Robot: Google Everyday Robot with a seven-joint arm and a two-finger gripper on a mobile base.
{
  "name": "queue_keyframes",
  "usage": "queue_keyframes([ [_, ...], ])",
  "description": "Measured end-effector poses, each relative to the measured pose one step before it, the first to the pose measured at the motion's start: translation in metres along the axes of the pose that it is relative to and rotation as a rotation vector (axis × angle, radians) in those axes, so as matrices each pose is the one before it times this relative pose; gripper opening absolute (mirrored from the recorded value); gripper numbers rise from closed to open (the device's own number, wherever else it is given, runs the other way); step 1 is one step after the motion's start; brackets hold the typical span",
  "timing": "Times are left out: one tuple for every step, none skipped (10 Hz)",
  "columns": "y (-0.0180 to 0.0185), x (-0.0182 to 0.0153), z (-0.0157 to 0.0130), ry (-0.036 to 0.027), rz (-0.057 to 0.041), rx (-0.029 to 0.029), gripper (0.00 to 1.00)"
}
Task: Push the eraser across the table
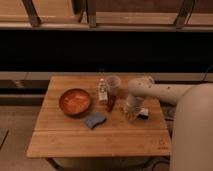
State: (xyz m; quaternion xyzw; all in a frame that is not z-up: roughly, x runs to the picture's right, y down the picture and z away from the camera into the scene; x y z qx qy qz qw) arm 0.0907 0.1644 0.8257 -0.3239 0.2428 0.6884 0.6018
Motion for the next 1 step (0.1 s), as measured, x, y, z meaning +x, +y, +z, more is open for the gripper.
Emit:
queue_keyframes([
  [0.03004,0.0069,-0.00982,0.01204,-0.07249,-0.0064,0.0],
])
